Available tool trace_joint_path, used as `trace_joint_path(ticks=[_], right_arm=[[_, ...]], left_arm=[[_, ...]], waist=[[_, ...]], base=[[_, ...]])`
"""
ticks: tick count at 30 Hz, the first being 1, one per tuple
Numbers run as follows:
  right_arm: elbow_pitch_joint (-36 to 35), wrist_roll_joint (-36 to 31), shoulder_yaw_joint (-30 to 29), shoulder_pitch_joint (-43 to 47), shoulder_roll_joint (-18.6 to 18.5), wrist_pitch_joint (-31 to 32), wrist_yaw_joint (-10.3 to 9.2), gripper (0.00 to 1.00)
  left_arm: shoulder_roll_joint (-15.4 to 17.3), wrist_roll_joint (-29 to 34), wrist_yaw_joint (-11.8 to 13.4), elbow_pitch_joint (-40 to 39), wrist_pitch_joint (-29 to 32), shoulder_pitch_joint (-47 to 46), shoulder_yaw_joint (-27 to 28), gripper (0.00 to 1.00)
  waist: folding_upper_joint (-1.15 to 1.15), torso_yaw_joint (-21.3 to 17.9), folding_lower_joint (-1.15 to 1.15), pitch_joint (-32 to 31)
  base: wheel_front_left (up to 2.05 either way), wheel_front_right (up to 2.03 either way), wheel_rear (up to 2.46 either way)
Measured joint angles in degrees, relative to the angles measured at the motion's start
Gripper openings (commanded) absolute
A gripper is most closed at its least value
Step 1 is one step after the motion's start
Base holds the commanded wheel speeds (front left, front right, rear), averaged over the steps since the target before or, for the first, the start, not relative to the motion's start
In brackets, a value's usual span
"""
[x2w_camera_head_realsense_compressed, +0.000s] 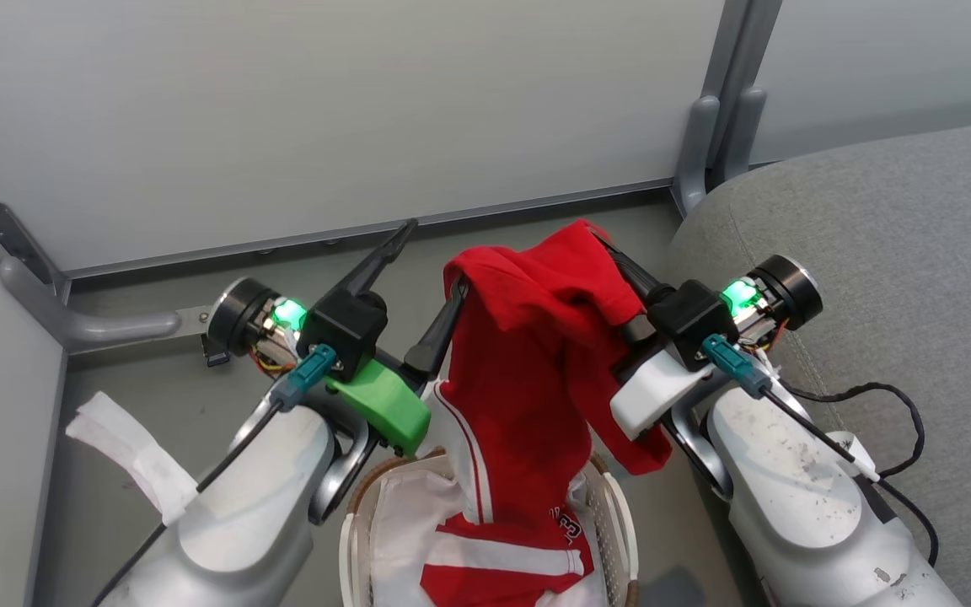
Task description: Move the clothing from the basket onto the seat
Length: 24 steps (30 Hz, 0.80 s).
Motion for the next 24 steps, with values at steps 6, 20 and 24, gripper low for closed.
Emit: trace_joint_path(ticks=[6, 20, 24], right_arm=[[-0.6, -0.03, -1.43, 0.37, 0.0, 0.0, 0.0, 0.0], [-0.79, -1.1, -4.34, 1.58, -0.01, 0.0, 0.0, 0.0], [-0.79, -1.19, -4.79, 1.58, -0.01, 0.0, 0.0, 0.0]], left_arm=[[-1.75, -1.1, 0.01, 1.72, -0.49, 5.0, 1.69, 1.0], [-6.2, 0.4, -1.11, 0.19, -0.56, 16.03, 9.73, 1.0], [-6.93, 1.58, -1.62, -0.34, -0.57, 17.51, 11.68, 1.0]], waist=[[0.0, -0.19, 0.0, 0.21], [0.0, -0.8, 0.0, 1.79], [0.0, -1.11, 0.0, 2.06]], base=[[0.0, 0.0, 0.0], [0.0, 0.0, 0.0], [0.0, 0.0, 0.0]])
